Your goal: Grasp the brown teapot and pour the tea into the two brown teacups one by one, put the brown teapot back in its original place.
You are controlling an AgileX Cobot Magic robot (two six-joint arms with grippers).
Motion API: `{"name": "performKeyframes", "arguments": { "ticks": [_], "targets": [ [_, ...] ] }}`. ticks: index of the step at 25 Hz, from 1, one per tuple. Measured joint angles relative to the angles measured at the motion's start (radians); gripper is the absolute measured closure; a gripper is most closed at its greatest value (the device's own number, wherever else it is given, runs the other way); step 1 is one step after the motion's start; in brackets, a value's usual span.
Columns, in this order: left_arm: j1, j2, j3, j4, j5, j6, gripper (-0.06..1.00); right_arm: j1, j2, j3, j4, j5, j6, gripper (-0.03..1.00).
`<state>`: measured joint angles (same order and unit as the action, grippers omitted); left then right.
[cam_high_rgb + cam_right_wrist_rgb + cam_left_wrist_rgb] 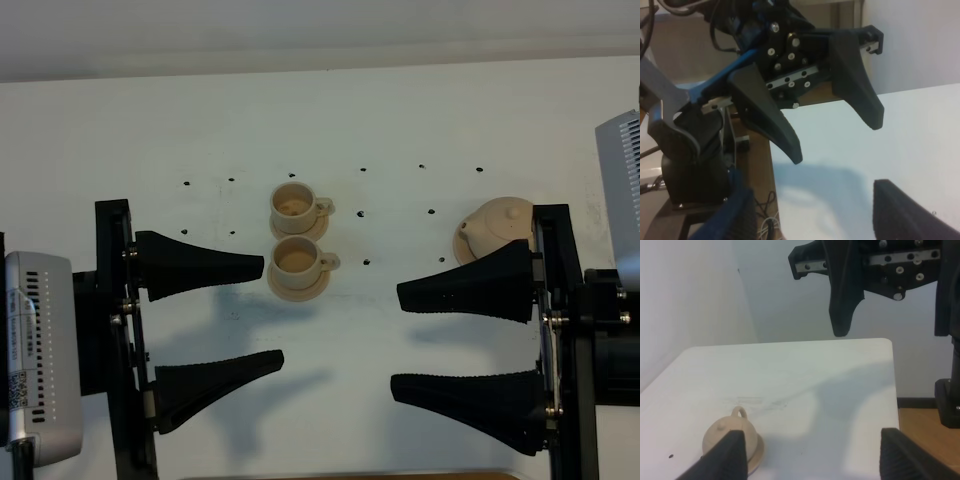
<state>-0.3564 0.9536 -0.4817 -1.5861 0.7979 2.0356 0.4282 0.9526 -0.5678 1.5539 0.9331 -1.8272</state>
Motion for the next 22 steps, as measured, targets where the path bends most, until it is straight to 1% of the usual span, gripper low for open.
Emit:
{"name": "performKeyframes", "arguments": {
  "ticks": [11,15,17,19,21,22],
  "targets": [
    [0.000,0.001,0.000,0.000,-0.005,-0.002,0.32,0.000,0.000,0.000,0.000,-0.003,0.000,0.47],
    [0.000,0.001,0.000,0.000,-0.031,-0.032,0.32,0.000,0.000,0.000,0.003,-0.008,0.015,0.48],
    [0.000,0.001,0.000,0.000,-0.069,-0.072,0.33,0.000,0.000,-0.002,0.008,-0.030,0.060,0.48],
    [0.000,0.001,-0.012,0.012,-0.121,-0.129,0.35,0.000,0.000,-0.016,-0.007,-0.080,0.122,0.48],
    [0.000,0.001,-0.042,0.066,-0.178,-0.217,0.36,0.000,0.000,-0.039,-0.055,-0.123,0.204,0.48],
    [0.000,0.001,-0.060,0.118,-0.201,-0.266,0.37,0.000,0.000,-0.046,-0.091,-0.143,0.240,0.48]
  ]
}}
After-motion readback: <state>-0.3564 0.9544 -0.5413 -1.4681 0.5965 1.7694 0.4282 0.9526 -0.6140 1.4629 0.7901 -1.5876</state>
